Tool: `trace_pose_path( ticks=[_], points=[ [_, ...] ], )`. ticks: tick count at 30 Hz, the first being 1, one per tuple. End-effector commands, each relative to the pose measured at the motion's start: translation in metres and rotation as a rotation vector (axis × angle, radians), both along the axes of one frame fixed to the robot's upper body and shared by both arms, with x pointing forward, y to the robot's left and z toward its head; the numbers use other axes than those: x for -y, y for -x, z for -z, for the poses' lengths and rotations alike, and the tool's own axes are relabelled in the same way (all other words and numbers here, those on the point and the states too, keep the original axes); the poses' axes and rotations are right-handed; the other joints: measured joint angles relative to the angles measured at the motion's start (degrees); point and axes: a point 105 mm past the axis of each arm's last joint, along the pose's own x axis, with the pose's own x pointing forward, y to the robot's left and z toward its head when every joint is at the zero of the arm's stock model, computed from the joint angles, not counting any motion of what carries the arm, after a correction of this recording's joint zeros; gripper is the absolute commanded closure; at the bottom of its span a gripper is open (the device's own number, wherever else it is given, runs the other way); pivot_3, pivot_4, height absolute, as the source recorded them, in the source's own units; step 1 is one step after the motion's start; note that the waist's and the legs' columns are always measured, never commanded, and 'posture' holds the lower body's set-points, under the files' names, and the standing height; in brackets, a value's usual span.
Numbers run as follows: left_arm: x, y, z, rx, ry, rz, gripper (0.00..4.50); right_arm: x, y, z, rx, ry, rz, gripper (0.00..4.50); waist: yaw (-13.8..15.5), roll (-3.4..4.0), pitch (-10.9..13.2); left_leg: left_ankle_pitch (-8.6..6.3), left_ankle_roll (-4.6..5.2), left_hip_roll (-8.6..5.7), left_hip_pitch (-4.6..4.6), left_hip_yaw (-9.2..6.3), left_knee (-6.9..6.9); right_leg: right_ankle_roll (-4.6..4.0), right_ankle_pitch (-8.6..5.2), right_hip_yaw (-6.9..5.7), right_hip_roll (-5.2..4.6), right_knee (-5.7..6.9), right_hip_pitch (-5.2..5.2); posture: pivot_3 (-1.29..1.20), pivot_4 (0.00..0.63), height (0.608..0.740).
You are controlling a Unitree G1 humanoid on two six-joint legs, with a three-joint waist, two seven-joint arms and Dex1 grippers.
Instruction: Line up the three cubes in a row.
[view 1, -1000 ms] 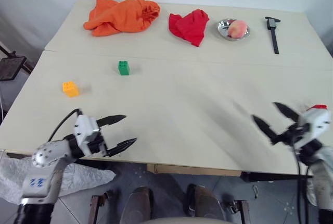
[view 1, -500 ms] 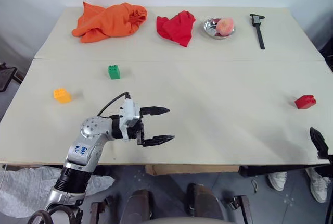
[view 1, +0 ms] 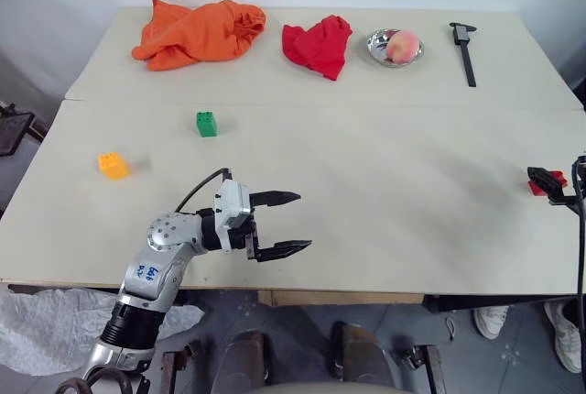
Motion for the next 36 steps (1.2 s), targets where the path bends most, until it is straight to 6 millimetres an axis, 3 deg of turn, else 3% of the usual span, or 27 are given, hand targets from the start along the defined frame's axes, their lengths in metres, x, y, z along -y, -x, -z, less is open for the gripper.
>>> trace_pose_path(
  ticks=[1,16,19,26,28,31,34,36],
  points=[
    [-0.005,0.001,-0.013,0.059,0.017,-0.028,0.09,0.015,0.001,-0.011,-0.034,0.051,0.037,0.0,0.0,0.0,0.0,0.0,0.0,0.0,0.0,0.0,0.01,0.0,0.0,-0.01,0.0,-0.01,0.0,0.0,0.15,0.74],
    [-0.01,-0.004,-0.016,0.076,0.016,-0.049,0.09,0.011,0.0,0.008,-0.122,-0.042,0.024,0.0,0.0,0.0,0.0,-0.01,0.01,0.01,-0.03,0.0,0.05,0.04,0.02,-0.03,0.0,-0.04,0.03,0.0,0.15,0.74],
    [-0.009,-0.006,-0.016,0.083,0.009,-0.041,0.0,0.009,0.0,0.01,-0.129,-0.053,0.014,0.63,0.0,0.0,0.0,-0.02,0.01,0.01,-0.04,0.0,0.06,0.05,0.02,-0.03,0.0,-0.05,0.03,0.0,0.15,0.74],
    [-0.011,-0.008,-0.018,0.099,0.003,-0.05,0.0,0.002,-0.004,0.007,-0.145,-0.046,-0.036,2.97,-0.1,0.0,0.0,-0.02,0.01,0.01,-0.04,0.0,0.07,0.05,0.03,-0.03,0.0,-0.04,0.03,0.0,0.15,0.74],
    [-0.013,-0.008,-0.018,0.101,0.001,-0.054,0.0,-0.008,-0.011,-0.001,-0.128,-0.019,-0.104,3.01,-0.1,0.0,0.0,-0.02,0.01,0.01,-0.03,0.0,0.07,0.05,0.03,-0.02,0.0,-0.03,0.03,0.0,0.15,0.74],
    [-0.016,-0.009,-0.017,0.101,-0.003,-0.063,0.0,-0.047,-0.032,-0.027,-0.057,-0.023,-0.307,3.01,-0.5,0.01,0.0,-0.02,0.01,0.02,-0.03,0.02,0.07,0.05,0.03,-0.01,0.0,-0.03,0.02,0.0,0.15,0.74],
    [-0.025,-0.009,-0.015,0.106,0.001,-0.087,0.0,-0.153,-0.04,-0.053,-0.068,0.066,-0.893,3.01,-1.6,0.05,0.0,-0.02,0.0,0.05,0.01,0.04,0.11,0.04,0.03,0.01,0.02,0.07,0.01,0.0,0.15,0.74],
    [-0.03,-0.009,-0.014,0.112,0.002,-0.104,0.0,-0.192,-0.035,-0.057,-0.099,0.123,-1.101,3.01,-1.9,0.08,0.0,-0.02,-0.03,0.11,0.07,0.03,0.1,0.03,0.03,0.06,0.08,0.11,-0.02,0.0,0.15,0.74]
  ],
)
